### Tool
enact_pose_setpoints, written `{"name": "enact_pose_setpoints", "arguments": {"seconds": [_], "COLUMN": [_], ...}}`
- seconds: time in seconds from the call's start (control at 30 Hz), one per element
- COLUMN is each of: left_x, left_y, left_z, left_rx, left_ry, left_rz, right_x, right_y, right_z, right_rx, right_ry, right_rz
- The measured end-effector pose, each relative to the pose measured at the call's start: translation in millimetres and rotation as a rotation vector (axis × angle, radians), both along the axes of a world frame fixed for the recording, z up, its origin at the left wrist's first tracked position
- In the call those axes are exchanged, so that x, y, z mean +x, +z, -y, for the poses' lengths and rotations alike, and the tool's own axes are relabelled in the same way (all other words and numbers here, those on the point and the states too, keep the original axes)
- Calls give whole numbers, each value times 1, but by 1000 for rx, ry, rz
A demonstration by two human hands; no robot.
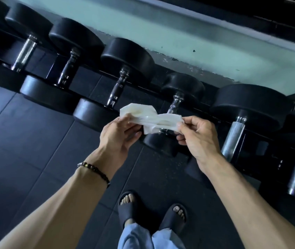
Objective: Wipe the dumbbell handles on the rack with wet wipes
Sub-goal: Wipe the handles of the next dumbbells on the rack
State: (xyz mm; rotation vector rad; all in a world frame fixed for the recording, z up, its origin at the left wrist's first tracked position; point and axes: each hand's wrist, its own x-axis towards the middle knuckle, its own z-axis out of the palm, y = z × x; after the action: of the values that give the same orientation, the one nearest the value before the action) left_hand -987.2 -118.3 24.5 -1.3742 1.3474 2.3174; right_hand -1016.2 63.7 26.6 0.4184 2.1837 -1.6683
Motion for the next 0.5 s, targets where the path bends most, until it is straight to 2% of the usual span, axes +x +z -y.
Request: {"name": "enact_pose_setpoints", "arguments": {"seconds": [0.1,0.2,0.27,0.33,0.43,0.5], "left_x": [3,1,-2,-7,-16,-22], "left_y": [0,-1,-1,0,5,6], "left_z": [-4,-5,-4,-4,-2,1], "left_rx": [158,223,187,198,240,224], "left_ry": [72,52,-53,-152,-269,-337], "left_rz": [-18,-44,-46,-36,-19,-1], "right_x": [2,7,9,8,3,0], "right_y": [-4,-5,-1,7,16,17], "right_z": [-6,-10,-10,-7,2,9], "right_rx": [-4,72,93,-9,-36,31], "right_ry": [-82,63,122,144,358,445], "right_rz": [82,155,107,4,-108,-161]}}
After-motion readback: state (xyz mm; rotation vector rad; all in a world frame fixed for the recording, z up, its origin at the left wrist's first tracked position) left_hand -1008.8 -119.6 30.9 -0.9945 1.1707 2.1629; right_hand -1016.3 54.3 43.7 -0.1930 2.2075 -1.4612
